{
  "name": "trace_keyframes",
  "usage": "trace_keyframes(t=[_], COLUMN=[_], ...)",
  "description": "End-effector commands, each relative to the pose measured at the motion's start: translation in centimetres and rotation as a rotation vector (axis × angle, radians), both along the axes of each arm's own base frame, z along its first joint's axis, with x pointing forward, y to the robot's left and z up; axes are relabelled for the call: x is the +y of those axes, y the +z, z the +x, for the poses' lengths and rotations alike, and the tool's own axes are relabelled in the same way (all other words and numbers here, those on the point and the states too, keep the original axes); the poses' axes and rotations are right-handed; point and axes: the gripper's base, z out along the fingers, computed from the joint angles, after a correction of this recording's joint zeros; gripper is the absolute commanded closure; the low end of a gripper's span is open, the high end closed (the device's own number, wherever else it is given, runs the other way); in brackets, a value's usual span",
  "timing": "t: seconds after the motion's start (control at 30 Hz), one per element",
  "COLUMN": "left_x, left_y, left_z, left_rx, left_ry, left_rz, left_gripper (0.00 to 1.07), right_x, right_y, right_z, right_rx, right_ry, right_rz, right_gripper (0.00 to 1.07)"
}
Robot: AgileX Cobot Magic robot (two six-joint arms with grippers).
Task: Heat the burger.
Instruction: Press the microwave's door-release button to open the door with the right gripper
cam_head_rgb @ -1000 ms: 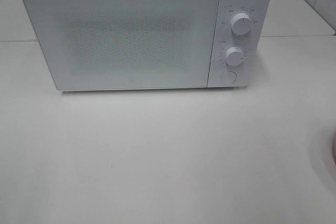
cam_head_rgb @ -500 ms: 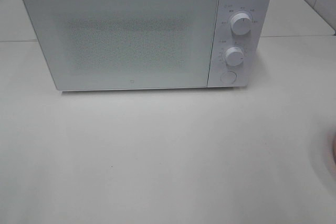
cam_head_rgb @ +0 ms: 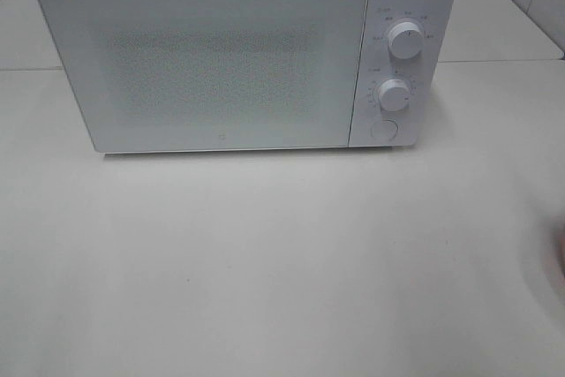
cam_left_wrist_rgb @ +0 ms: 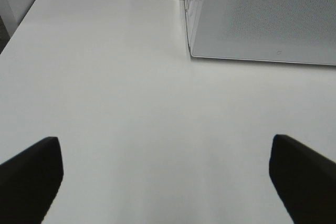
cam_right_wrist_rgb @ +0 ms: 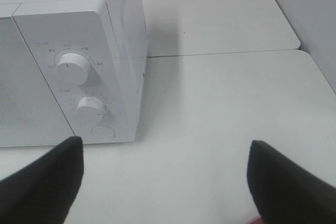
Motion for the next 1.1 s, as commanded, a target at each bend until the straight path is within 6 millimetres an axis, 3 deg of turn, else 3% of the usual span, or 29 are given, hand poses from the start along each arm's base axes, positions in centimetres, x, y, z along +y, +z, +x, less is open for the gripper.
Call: trace_keyframes(t=[0.03, 0.43, 0.73, 1.1], left_x=[-0.1, -0.1, 0.0, 0.0], left_y=[-0.1, -0.1, -0.1, -0.1], left_z=[-0.2, -0.2, -0.2, -0.2], left_rx=[-0.011, -0.011, -0.011, -0.011], left_ry=[-0.008, -0.008, -0.007, -0.007], left_rz=[-0.005, -0.005, -0.004, -0.004], left_gripper=[0.07, 0.07, 0.07, 0.07], right_x=[-0.1, 0.1, 0.3, 0.2], right_y=[-0.2, -2.3, -5.1, -6.8], right_z=[1.9, 6.4, 6.2, 5.2], right_rx=[-0.037, -0.129, -0.213, -0.232], right_ry=[-0.005, 0.036, 0.032, 0.014], right_rz=[-0.008, -0.087, -0.035, -0.008], right_gripper=[0.32, 0.32, 0.32, 0.32])
